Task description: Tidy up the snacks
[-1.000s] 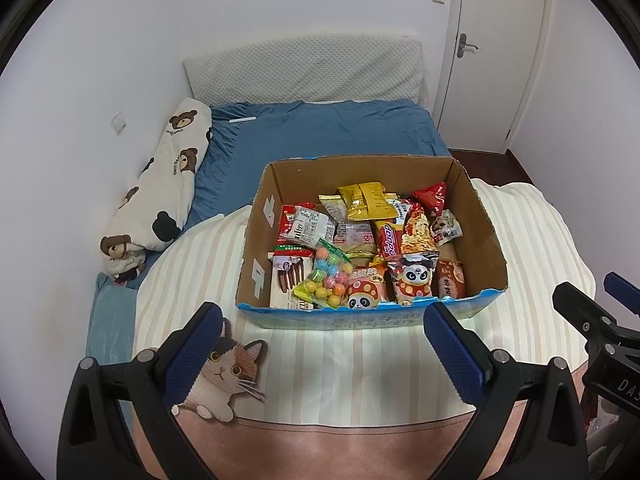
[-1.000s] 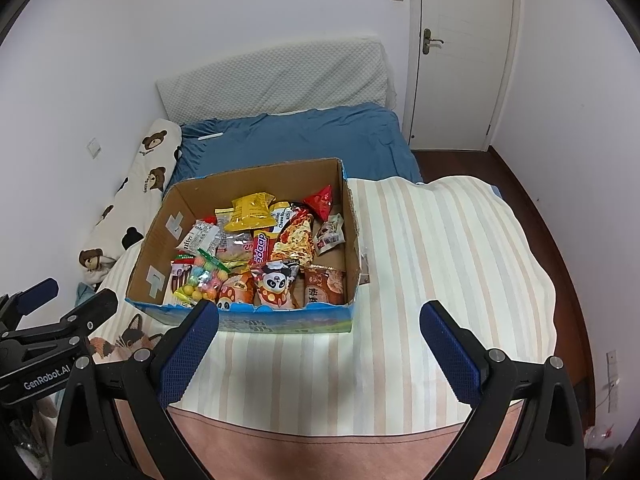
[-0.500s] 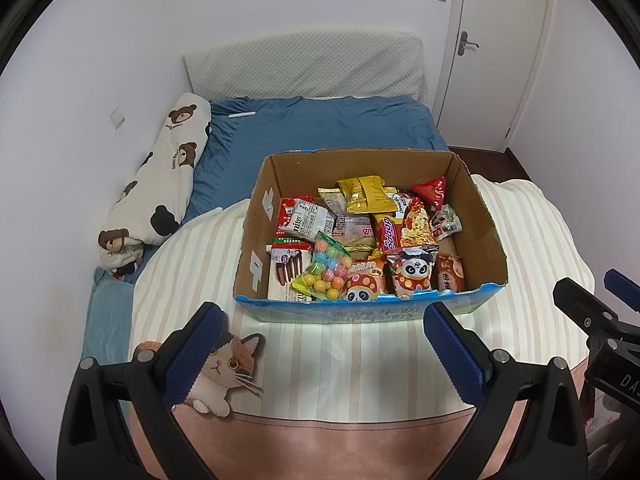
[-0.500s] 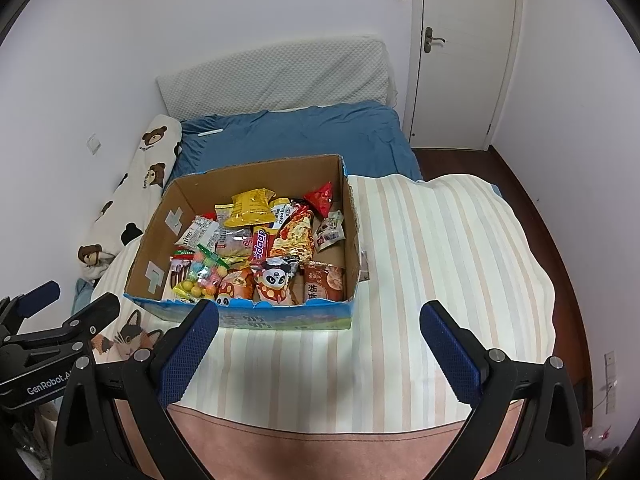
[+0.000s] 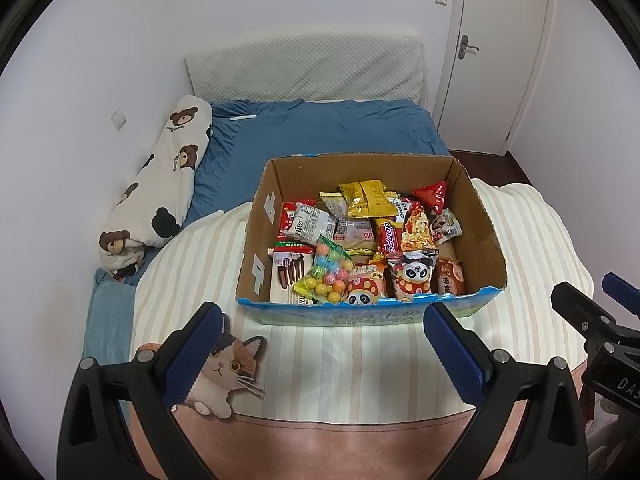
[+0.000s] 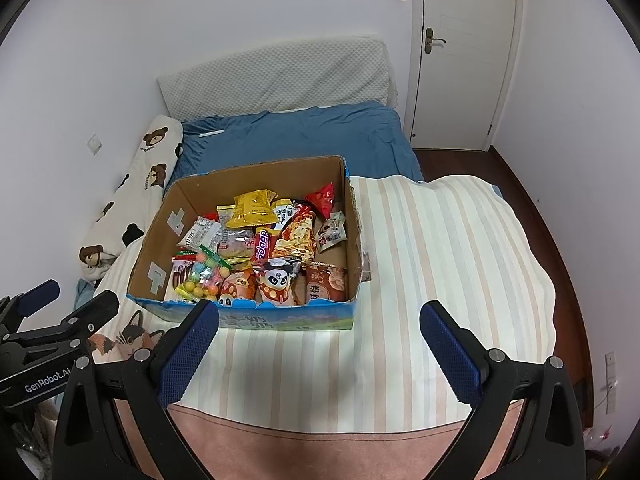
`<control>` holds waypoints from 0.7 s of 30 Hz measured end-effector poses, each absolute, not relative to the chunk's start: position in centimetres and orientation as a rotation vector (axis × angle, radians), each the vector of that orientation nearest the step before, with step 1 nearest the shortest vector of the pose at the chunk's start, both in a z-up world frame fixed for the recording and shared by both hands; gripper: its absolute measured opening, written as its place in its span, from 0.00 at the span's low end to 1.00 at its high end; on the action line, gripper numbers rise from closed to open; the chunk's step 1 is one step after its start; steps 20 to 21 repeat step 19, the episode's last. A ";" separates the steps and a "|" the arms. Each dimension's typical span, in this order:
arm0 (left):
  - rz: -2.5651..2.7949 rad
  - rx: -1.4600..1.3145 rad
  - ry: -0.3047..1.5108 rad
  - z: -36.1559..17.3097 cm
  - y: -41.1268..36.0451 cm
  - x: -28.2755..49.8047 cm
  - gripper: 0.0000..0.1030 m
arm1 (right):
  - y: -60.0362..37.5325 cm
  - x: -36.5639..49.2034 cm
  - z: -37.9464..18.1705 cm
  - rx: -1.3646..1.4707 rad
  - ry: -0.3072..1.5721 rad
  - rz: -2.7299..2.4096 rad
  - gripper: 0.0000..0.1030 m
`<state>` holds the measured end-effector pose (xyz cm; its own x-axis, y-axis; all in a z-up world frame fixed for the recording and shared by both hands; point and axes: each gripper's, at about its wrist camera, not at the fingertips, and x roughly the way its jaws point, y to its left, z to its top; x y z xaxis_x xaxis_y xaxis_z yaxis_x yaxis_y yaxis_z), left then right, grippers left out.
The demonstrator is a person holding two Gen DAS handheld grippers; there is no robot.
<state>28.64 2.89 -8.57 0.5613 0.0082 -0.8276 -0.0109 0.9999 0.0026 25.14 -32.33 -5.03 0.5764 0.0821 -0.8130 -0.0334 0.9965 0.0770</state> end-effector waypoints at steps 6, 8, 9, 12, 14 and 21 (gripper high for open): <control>0.006 -0.001 0.975 -8.4 2.9 28.7 1.00 | -32.3 25.1 -4.7 0.055 0.949 0.065 1.00; 0.005 -0.002 0.976 -8.4 2.9 28.8 1.00 | -32.3 25.0 -4.6 0.058 0.949 0.063 1.00; 0.008 -0.003 0.975 -8.4 2.9 28.7 1.00 | -32.3 25.0 -4.6 0.056 0.949 0.064 1.00; 0.013 -0.004 0.957 -8.2 2.9 28.7 1.00 | -32.4 24.8 -4.5 0.061 0.950 0.059 1.00; 0.014 0.001 0.953 -8.1 2.8 28.6 1.00 | -32.4 24.8 -4.4 0.062 0.950 0.057 1.00; 0.022 0.021 0.930 -7.8 2.5 28.3 1.00 | -32.5 24.5 -4.2 0.067 0.946 0.049 1.00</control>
